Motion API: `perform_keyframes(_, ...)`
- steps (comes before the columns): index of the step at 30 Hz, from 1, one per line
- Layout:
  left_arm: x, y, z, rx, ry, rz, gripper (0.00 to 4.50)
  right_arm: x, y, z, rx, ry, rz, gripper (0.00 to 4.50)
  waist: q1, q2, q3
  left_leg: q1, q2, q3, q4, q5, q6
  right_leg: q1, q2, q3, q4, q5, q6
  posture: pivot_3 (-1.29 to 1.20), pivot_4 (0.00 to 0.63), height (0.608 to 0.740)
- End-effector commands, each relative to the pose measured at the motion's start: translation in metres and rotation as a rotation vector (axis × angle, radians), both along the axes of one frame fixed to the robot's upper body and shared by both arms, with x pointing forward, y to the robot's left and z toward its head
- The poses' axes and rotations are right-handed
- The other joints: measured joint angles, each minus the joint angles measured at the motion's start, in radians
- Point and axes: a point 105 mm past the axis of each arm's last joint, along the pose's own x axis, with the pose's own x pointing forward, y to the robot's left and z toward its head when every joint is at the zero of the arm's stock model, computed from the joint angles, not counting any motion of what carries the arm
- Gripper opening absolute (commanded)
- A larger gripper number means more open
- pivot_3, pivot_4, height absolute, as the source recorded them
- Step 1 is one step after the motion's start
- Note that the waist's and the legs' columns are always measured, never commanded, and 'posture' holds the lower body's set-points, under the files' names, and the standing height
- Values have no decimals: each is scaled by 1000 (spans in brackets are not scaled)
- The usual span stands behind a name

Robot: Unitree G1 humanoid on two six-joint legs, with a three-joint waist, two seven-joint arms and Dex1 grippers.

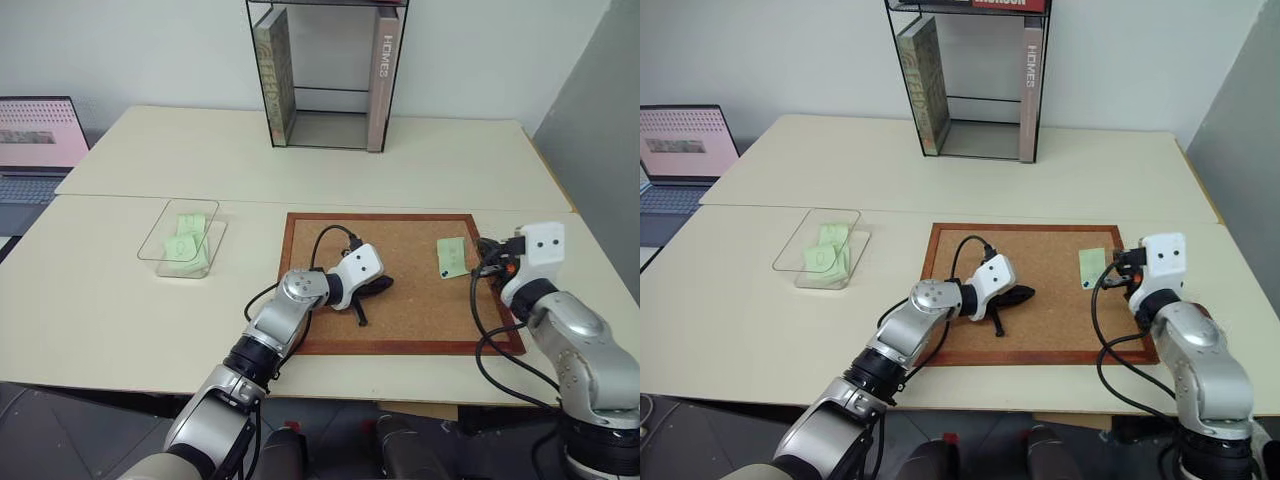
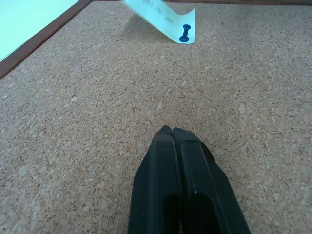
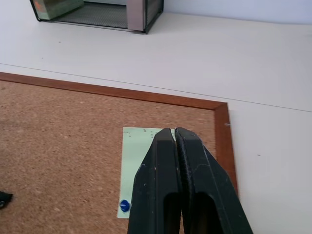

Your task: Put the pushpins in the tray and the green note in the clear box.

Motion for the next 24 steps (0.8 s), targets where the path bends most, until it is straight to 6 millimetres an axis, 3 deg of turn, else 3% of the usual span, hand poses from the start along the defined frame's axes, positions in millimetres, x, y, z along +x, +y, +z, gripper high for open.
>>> perform_keyframes(1, -6, 4, -18, 56, 48, 2, 0, -31, -45, 1, -164, 72, -98, 33, 5, 0, 0, 0, 0, 0, 0, 0, 0, 0, 0, 0, 0, 0, 0, 0, 150, 740)
perform_keyframes(8, -6, 4, -18, 60, 46, -5, 0, -62, -78, -31, -269, 253, -147, 33, -1, 0, 0, 3, 1, 1, 0, -1, 0, 1, 0, 1, 0, -2, 0, 0, 150, 740)
perform_keyframes(14, -6, 3, -18, 62, 41, -10, 0, -61, -81, -47, -242, 283, -165, 33, -4, -1, 0, 3, 1, 3, 1, 0, 0, 1, 0, 2, -1, -2, 0, 0, 150, 740)
perform_keyframes(21, -7, 4, -18, 67, 40, -10, 0, -47, -88, -51, -251, 264, -195, 1499, -3, -1, 0, 2, 0, 3, 0, -1, 0, 1, 0, 2, -1, -2, 0, 0, 150, 740)
perform_keyframes(24, -6, 5, -19, 68, 41, -6, 0, -44, -93, -43, -267, 232, -212, 2064, -3, -1, 0, 2, 0, 2, 0, -1, 0, 1, 0, 2, -1, -2, 0, 0, 150, 740)
